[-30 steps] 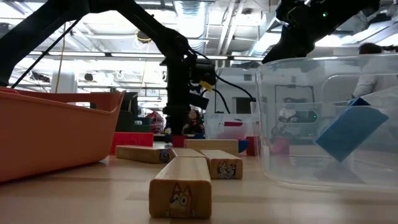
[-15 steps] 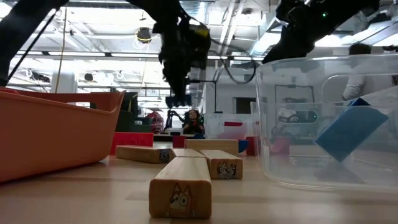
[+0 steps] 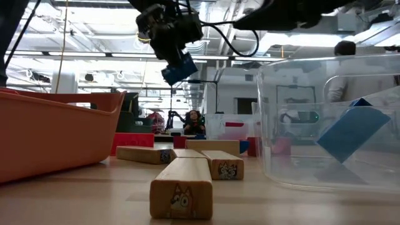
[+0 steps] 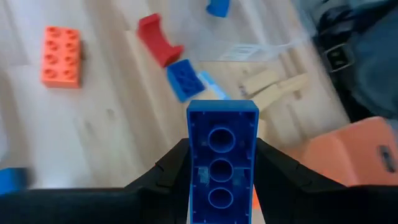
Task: Sort blocks
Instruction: Put the blue game piece into the bottom transparent bin
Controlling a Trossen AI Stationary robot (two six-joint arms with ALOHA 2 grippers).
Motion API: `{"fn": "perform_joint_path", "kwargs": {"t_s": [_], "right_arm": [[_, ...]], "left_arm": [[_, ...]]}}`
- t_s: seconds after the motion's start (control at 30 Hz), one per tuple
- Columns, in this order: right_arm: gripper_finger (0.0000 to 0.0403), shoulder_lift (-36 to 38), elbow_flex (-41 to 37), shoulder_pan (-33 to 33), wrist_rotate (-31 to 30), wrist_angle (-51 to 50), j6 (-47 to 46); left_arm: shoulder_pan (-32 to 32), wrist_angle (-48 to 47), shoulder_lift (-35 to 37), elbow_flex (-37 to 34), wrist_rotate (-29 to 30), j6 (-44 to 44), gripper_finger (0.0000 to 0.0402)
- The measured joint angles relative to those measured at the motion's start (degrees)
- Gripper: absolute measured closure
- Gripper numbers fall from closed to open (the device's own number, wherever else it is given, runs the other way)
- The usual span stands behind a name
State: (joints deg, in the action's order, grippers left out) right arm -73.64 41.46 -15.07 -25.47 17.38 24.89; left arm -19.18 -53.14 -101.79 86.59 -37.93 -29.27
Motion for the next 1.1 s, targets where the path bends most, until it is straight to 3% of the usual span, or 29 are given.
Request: {"fn": "perform_joint_path", "kwargs": {"t_s": [0.13,0.53,1.1], "right_arm": [[0.0226,-6.5,5.3,0.2,-1.1,-1.5,0.6],[0.0193,-19.6,19.4,2.1,-2.2,-7.6,8.1],[0.0194,-24.6,24.2,5.1,5.9,-9.1,7.7]], "left_arm": [[0.0,-1.6,2.1,-1.5,-3.6,-0.1,0.0275],[0.8,-2.6,2.9,-1.5,-3.9,2.0,0.0265],[3.0,-3.1,2.9,-1.5,-3.8,1.5,0.0262]]}}
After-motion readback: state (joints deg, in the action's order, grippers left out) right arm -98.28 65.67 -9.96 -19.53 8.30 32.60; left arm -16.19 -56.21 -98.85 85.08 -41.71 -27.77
